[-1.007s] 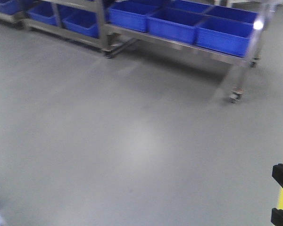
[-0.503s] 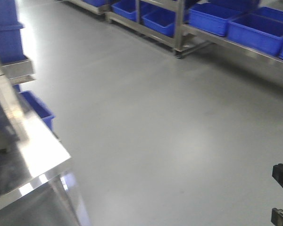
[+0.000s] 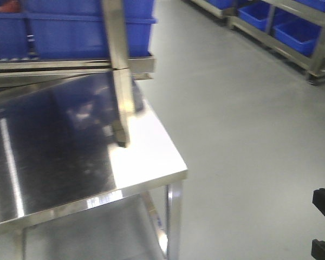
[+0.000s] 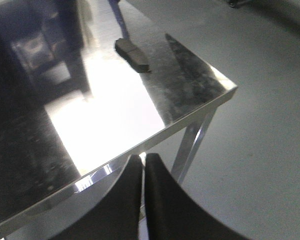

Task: Move and align brake pads A on conveyor
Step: 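Turn toward the steel table holding two brake pads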

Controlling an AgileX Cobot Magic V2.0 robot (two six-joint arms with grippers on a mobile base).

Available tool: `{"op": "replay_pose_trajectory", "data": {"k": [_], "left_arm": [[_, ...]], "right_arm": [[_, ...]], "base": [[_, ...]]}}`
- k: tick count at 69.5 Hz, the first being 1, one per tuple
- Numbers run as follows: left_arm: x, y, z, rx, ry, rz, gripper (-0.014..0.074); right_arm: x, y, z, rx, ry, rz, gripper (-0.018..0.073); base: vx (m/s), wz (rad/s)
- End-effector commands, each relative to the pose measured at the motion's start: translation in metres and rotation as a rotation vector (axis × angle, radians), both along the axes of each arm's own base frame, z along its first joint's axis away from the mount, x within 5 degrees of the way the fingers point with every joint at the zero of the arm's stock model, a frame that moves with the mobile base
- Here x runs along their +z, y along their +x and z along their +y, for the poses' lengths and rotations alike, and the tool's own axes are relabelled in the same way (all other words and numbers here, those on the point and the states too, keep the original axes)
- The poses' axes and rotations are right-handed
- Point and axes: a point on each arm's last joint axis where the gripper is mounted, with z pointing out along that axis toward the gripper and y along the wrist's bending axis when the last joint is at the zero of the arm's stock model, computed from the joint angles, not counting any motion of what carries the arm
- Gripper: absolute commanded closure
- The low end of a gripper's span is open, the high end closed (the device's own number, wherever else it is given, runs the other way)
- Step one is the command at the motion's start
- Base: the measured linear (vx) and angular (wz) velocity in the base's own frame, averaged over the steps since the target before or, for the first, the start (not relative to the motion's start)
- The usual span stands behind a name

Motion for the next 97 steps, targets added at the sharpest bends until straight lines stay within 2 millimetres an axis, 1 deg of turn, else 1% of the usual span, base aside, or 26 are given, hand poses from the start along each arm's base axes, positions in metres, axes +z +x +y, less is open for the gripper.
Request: {"op": "replay_pose_trajectory", "data": {"k": [1,20,34,61,97], "left_arm": [[0.0130,0.0035,-0.0015,0.001,-0.033,-0.080,0.0603],[0.0131,0.0034,-0.0015,0.001,-0.033,-0.081,0.0603],[0.0131,0.0034,-0.0015,0.001,-0.033,-0.081,0.0603],[0.0131,0.0034,-0.0015,0.001,-0.033,-0.081,0.0603],[0.0131,0.0034,-0.0015,0.001,-0.033,-0.081,0.0603]], "right_arm": [[0.0147,0.0036,-0.0013,-0.019,0.012,-0.089,0.0566],[0.0147,0.0036,-0.0013,-0.019,0.012,-0.089,0.0566],[0.0147,0.0036,-0.0013,-0.020,0.012,-0.090,0.0566],[0.0147,0.0036,-0.0013,-0.020,0.012,-0.090,0.0566],[0.0147,0.0036,-0.0013,-0.020,0.012,-0.090,0.0566]], "base": [[-0.01,0.71],[-0.01,0.64],[0.04,0.38],[0.12,0.13],[0.23,0.03]]}}
